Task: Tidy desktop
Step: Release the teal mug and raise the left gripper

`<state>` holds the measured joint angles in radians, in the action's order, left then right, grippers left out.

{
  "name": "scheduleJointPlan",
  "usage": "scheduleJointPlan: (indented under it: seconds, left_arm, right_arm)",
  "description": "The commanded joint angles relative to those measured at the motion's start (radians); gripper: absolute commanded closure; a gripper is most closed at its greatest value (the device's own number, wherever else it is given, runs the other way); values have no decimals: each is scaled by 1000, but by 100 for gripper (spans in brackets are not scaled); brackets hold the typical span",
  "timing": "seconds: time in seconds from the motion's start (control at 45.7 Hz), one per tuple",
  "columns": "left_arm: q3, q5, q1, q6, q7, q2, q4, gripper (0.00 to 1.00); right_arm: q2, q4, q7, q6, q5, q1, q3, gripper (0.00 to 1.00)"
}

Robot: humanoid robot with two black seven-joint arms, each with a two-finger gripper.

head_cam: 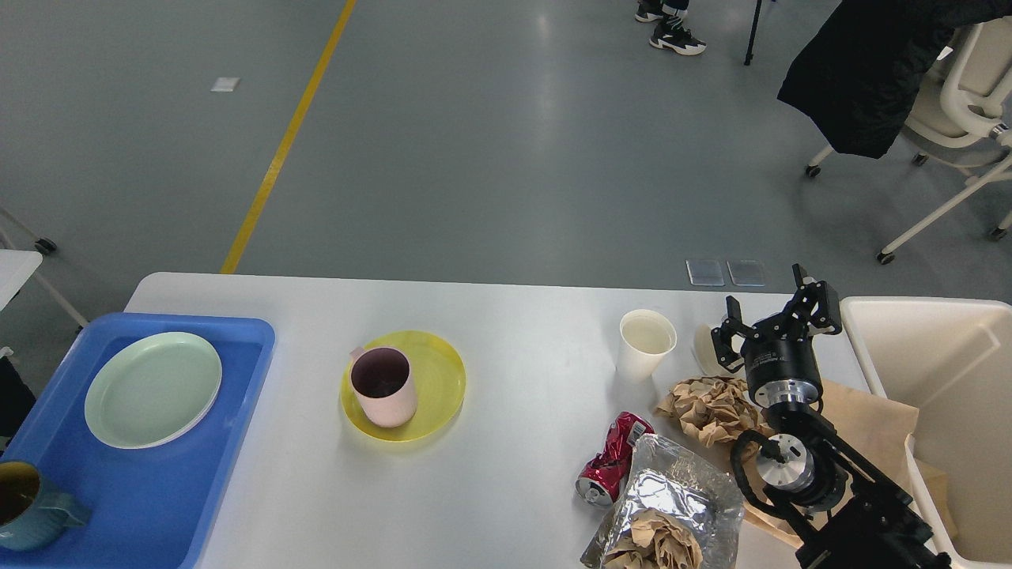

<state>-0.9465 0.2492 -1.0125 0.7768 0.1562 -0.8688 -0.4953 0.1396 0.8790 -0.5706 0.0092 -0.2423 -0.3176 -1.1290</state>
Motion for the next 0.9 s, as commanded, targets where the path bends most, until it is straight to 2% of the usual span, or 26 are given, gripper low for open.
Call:
scheduleJointPlan:
  seconds: [0.0,0.022,0.044,0.109,0.307,0.46,0.613,0.701,0.876]
  left_arm:
    - [5,-27,-6,-10,8,-7,-8,31]
    - [0,-42,-9,-11,8,-9,-9,21]
    - [-3,-57,-11,-10,6,-10,-12,15]
    - [-15,-76,-21,-5,0,-22,-28,7]
    - [-139,-87,-141,-4,2,-79,-126,5]
    - [-291,-88,-291,7,0,-116,-206,5]
    - [-494,-93,-526,9,0,-92,-337,5]
    - [-587,-105,-691,6,-3,-50,-452,5]
    - [-739,-189,-986,-5,-4,128,-673,5]
  right_arm:
    - [0,0,0,-1,0,0,0,0]
    - [0,0,0,0,0,0,0,0]
    - [0,0,0,0,0,0,0,0]
    - [0,0,0,0,0,0,0,0]
    - [0,0,0,0,0,0,0,0]
    - [0,0,0,0,0,0,0,0]
    - [0,0,0,0,0,0,0,0]
    - [0,0,0,0,0,0,0,0]
    - [0,-2,0,0,0,0,0,0]
